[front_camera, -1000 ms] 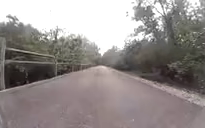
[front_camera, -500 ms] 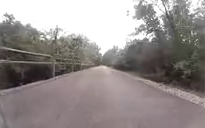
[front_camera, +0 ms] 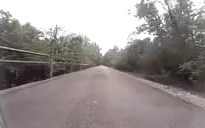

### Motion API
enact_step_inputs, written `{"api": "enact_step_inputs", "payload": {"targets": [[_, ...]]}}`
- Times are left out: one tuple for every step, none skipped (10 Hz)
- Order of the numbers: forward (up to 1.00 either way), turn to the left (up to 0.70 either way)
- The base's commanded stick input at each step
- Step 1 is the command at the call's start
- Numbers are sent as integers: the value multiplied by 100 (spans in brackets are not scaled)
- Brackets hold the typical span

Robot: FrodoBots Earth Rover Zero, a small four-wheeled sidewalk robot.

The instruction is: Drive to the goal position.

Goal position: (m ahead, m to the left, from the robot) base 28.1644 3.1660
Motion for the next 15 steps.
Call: {"api": "enact_step_inputs", "payload": {"targets": [[70,2],[70,2],[70,2],[70,2],[70,2],[70,2],[70,2],[70,2],[70,1],[70,0],[70,0],[70,0],[70,0],[70,0],[70,0]]}}
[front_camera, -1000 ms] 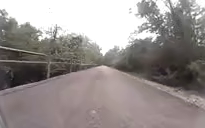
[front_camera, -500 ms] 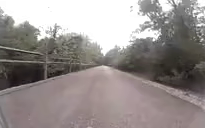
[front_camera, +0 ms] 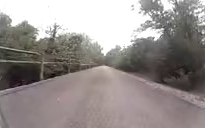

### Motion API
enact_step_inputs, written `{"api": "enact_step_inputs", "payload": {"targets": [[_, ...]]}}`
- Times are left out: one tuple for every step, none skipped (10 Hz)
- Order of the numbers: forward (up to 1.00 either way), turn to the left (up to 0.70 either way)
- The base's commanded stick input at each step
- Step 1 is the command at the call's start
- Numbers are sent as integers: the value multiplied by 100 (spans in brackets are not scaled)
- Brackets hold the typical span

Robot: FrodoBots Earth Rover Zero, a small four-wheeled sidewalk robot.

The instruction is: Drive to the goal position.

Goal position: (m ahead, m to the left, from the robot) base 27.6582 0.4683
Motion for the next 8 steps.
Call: {"api": "enact_step_inputs", "payload": {"targets": [[70,0],[70,0],[70,0],[70,0],[70,0],[70,0],[70,0],[70,0]]}}
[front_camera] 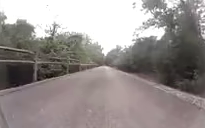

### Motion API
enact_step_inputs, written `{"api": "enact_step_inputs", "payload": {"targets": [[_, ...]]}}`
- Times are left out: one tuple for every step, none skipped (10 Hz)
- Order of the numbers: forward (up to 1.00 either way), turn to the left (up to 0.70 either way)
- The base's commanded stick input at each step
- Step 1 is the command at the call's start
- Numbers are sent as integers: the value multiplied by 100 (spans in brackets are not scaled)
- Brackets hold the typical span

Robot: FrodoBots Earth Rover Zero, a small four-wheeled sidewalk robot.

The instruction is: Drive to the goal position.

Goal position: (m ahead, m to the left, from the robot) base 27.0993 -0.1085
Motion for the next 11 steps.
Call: {"api": "enact_step_inputs", "payload": {"targets": [[70,0],[70,0],[70,0],[70,0],[70,0],[70,0],[70,0],[70,0],[70,0],[70,0],[70,0]]}}
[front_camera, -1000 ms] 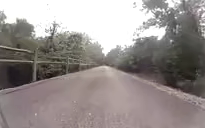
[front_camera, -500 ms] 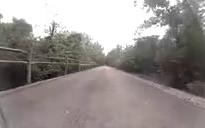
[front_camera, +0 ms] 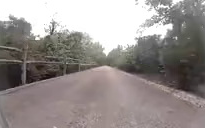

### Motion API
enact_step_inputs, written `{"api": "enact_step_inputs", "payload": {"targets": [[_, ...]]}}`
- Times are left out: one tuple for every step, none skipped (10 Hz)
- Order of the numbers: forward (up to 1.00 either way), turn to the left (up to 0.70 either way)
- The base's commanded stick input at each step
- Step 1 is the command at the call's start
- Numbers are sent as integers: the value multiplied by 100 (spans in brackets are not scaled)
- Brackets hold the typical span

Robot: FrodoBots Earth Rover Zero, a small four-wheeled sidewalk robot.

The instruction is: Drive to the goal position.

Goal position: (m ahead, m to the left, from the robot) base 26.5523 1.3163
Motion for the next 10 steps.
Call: {"api": "enact_step_inputs", "payload": {"targets": [[70,0],[70,0],[70,0],[70,0],[70,0],[70,0],[70,0],[70,0],[70,0],[70,0]]}}
